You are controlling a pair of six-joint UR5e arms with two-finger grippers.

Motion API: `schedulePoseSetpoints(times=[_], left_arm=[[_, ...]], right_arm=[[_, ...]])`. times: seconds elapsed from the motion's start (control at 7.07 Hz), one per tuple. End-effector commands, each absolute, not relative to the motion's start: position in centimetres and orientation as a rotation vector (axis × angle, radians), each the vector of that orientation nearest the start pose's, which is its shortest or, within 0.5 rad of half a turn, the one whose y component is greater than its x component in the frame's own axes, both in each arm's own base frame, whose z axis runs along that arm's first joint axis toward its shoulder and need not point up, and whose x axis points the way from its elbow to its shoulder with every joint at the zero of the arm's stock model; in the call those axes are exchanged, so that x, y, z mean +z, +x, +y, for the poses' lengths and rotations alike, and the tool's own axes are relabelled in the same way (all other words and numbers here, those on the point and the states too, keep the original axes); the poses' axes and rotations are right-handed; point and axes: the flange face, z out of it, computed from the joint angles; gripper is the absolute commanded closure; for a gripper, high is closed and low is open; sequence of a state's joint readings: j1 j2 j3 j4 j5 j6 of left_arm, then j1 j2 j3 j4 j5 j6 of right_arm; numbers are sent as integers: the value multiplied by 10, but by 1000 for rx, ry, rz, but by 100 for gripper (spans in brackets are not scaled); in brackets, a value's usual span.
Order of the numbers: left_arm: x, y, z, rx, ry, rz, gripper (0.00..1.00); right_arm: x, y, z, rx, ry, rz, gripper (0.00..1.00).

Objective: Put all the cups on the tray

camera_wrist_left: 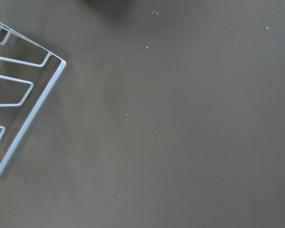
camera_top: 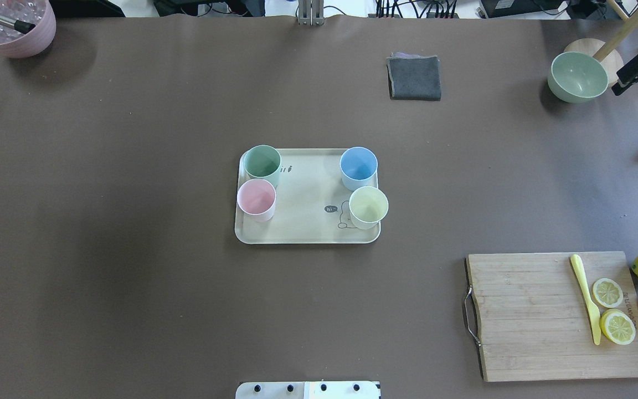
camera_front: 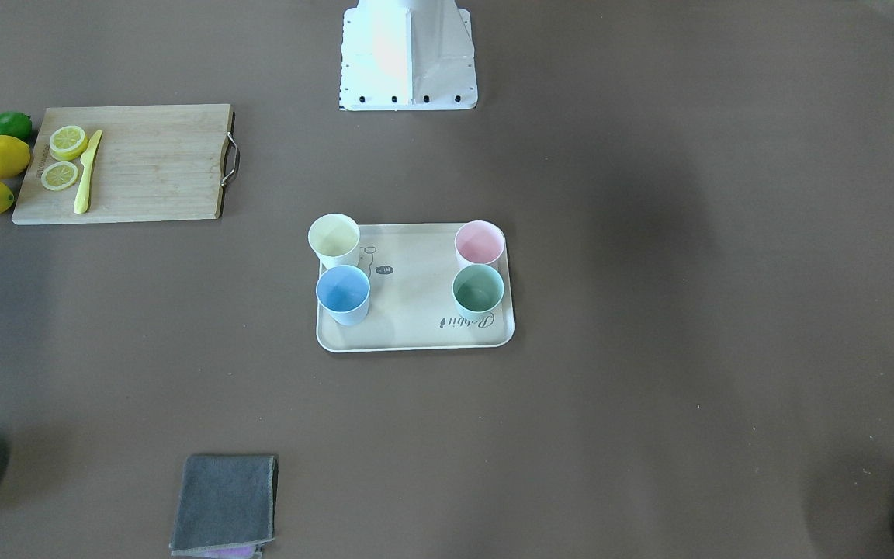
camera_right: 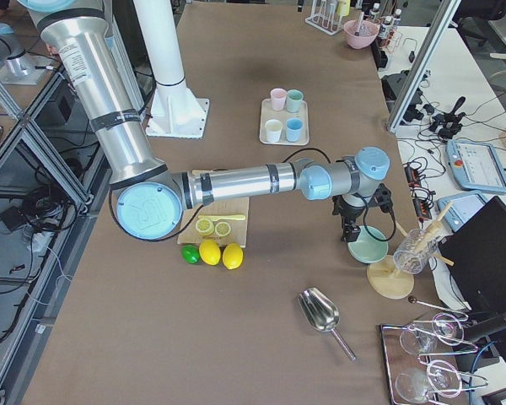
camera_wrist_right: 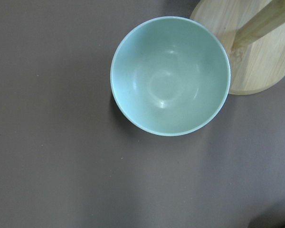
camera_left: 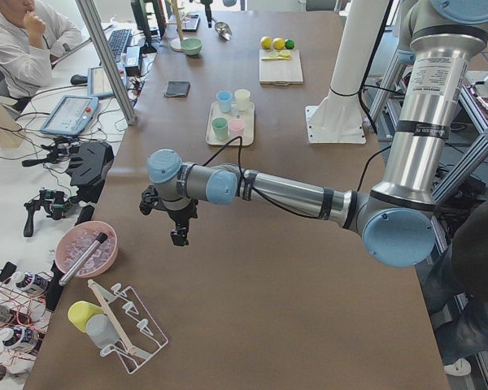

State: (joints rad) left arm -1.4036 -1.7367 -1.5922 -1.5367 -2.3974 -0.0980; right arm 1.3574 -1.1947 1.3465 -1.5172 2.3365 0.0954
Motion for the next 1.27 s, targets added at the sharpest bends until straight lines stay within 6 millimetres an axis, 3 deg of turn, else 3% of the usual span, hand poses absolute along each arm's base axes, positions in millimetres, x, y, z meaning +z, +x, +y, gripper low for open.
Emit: schedulePoseSetpoints(times=[0.0,0.42,0.85,1.13], left_arm=[[566,33,-564,102,20,837,2],[565,34,-563,100,23,812,2],[561,34,-565,107,32,811,2],[554,34,-564,115,47,815,2]], right_arm=[[552,-71,-652,-184,76,-783,0],[546,-71,-648,-186,83,-793,0],[554,-70,-643,-184,78,-795,0],[556,-56,-641,-164,84,-799,0]])
